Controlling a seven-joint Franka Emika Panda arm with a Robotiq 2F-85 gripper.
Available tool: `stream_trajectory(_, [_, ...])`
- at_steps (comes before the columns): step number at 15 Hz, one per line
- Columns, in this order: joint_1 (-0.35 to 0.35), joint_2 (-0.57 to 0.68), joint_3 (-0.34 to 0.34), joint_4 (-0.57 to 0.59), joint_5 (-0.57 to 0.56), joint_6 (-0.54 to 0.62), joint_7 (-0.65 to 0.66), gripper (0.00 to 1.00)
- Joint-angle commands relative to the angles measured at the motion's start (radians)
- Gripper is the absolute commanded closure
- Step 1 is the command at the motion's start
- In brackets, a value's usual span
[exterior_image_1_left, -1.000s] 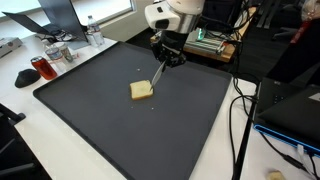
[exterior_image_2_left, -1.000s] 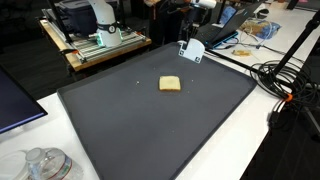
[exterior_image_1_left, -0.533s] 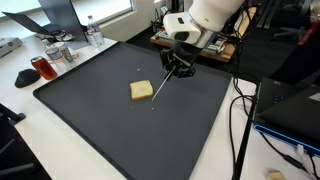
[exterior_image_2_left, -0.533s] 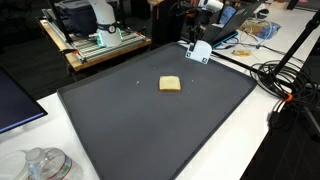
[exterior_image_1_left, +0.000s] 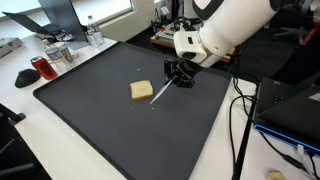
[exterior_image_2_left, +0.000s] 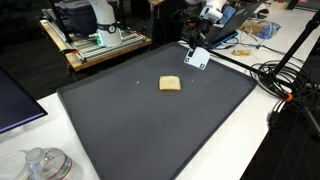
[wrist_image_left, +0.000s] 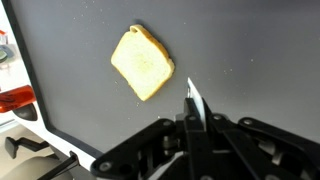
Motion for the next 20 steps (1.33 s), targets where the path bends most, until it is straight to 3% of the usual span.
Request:
stream_trajectory(1, [0.006,0.055,0.001,0.051,-0.009,-0.046,0.038,0.99])
stream_trajectory(8, [-0.128,0.036,0.004,0.062,0.148,0.019,-0.105,0.99])
stream_trajectory(15, [-0.318,0.042,-0.040,0.082,0.424,0.212,-0.401,0.99])
stream_trajectory(20, [-0.453,0.029,-0.035,0.057,0.648,0.319,-0.644,0.99])
